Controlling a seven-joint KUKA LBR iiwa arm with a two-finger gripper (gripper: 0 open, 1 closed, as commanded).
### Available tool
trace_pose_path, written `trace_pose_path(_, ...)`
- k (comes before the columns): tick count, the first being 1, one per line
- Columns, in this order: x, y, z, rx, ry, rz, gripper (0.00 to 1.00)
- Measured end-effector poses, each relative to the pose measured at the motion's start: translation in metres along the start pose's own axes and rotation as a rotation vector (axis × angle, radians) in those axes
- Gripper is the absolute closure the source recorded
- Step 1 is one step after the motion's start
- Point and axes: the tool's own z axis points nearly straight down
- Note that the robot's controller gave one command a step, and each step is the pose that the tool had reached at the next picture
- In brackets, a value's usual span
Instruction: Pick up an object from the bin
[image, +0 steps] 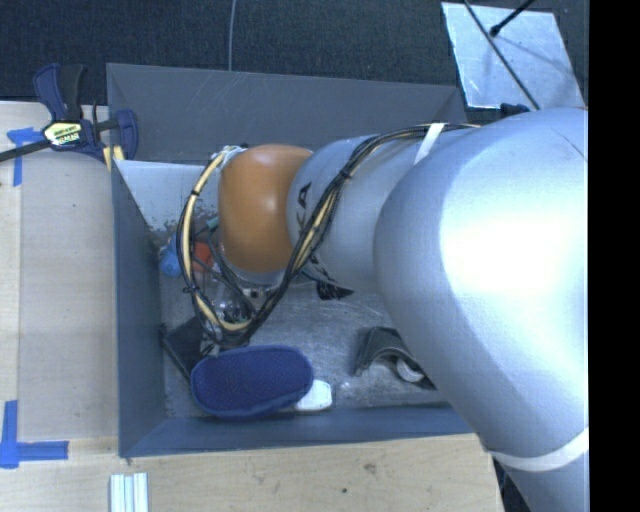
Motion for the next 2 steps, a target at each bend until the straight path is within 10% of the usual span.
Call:
trace_pose_path(1,0.0299,0.011,-0.0001,0.0,-0.005,-0.427,0.0)
trace_pose_path(2,0.0292,0.0103,-0.0003,0.0,-0.006,-0.424,1.0)
